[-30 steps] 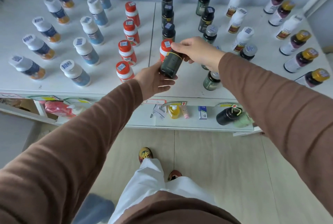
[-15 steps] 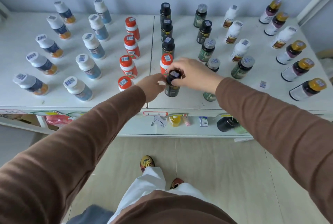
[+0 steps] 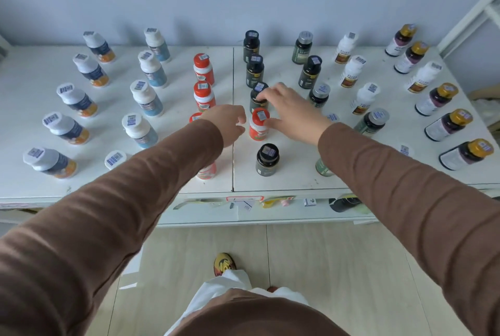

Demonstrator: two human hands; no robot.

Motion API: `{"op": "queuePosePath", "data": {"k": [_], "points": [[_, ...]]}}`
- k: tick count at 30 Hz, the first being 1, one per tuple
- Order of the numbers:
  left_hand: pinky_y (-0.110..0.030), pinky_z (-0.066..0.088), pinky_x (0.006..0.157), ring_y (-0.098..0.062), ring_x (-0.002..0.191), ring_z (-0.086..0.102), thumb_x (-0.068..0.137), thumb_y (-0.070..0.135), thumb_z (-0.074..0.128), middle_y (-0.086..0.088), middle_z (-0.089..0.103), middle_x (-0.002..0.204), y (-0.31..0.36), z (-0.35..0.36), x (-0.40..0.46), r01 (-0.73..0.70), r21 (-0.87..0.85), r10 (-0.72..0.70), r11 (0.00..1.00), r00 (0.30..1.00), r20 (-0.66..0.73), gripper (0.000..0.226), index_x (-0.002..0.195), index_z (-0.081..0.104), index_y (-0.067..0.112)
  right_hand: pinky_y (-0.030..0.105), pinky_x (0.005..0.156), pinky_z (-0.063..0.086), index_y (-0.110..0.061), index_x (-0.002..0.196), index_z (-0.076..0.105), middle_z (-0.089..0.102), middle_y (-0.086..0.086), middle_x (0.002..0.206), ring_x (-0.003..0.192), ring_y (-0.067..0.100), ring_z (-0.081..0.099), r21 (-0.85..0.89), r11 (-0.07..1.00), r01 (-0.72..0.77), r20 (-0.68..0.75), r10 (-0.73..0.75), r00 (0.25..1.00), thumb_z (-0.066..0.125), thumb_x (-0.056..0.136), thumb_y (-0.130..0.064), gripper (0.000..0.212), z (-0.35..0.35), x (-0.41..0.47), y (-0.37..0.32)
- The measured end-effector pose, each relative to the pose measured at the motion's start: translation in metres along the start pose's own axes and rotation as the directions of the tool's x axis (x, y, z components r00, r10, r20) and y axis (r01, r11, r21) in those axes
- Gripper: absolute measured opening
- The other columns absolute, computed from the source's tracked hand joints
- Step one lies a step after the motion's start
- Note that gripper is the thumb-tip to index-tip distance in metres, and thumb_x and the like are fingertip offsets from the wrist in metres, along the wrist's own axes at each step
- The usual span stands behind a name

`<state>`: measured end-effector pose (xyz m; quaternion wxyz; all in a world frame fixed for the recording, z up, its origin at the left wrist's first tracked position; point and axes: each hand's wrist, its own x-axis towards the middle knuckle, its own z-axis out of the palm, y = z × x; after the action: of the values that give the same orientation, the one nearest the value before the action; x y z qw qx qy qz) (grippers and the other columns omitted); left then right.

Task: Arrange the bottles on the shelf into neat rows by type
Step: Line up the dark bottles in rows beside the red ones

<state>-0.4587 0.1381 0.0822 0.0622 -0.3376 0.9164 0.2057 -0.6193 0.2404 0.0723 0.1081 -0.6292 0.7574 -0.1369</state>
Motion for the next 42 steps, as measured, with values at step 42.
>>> {"op": "queuePosePath", "data": {"k": [42], "points": [[-0.031,0.045,0.099,-0.019,0.111,0.06,0.09,0.024,0.054,0.0,0.065,0.119,-0.114,-0.106,0.174,0.123,-0.354,-0.185,0.927,0.972,-0.144,0.029,0.118,0.063,0.019,0.025,0.08,0.035,-0.021,0.116,0.062,0.059,0.0,0.112,0.101,0.018,0.057,0.134,0.991,-0.01,-0.066,0.019,0.998,0.071,0.082,-0.037,0.039,-0.041,0.254,-0.001]]}}
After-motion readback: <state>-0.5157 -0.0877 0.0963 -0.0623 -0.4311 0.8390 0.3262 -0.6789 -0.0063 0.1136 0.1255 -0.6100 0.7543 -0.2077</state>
